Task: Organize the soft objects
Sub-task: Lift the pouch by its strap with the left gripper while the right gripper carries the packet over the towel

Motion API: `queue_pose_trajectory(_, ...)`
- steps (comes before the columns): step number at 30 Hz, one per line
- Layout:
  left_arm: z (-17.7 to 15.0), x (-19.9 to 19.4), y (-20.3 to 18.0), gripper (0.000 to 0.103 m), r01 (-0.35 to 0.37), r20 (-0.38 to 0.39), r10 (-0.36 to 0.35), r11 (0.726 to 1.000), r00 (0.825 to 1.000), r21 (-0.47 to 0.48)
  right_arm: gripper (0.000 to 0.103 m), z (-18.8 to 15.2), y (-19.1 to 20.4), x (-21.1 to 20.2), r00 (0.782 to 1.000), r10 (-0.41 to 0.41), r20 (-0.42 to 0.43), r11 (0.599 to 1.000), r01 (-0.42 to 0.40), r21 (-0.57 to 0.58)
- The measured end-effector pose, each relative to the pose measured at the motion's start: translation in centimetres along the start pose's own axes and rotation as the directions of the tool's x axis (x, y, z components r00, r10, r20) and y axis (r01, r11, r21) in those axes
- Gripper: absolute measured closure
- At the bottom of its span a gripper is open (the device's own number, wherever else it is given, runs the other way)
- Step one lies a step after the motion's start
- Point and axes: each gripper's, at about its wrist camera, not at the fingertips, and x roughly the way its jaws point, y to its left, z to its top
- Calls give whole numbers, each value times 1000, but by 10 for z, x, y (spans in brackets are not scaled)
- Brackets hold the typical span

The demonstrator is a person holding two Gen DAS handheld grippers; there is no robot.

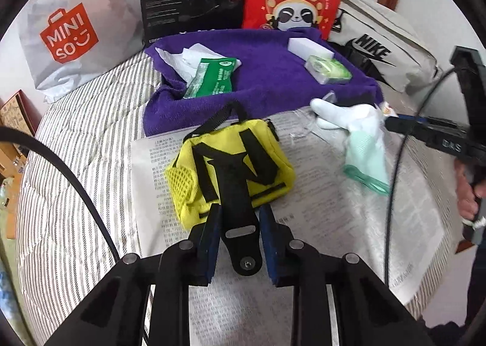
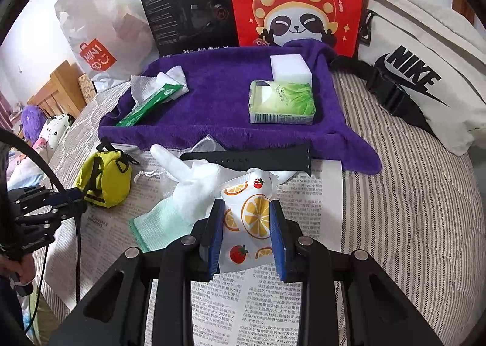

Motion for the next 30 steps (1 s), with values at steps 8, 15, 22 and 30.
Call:
queue_pose_trajectory(8, -15, 17, -3, 76, -18, -35, 18, 1000, 999, 5, 74, 2, 6, 1, 1000, 10, 4, 1000, -10, -9)
queue_pose_trajectory(15, -9, 21, -8, 79, -50, -23, 51, 999, 998, 18, 74, 0, 11, 2, 1000, 7, -8, 1000, -8, -25)
queue_pose_trajectory(22, -7, 3, 2, 79, -13, 7, 13, 1000, 1000, -16, 74, 1, 13, -2, 1000, 0, -3, 1000, 0, -31)
queue_pose_trajectory(30, -4, -23, 19, 79, 20, 51, -17, 998, 999, -64, 74, 8, 21, -5, 1000, 11, 15, 999, -10, -44)
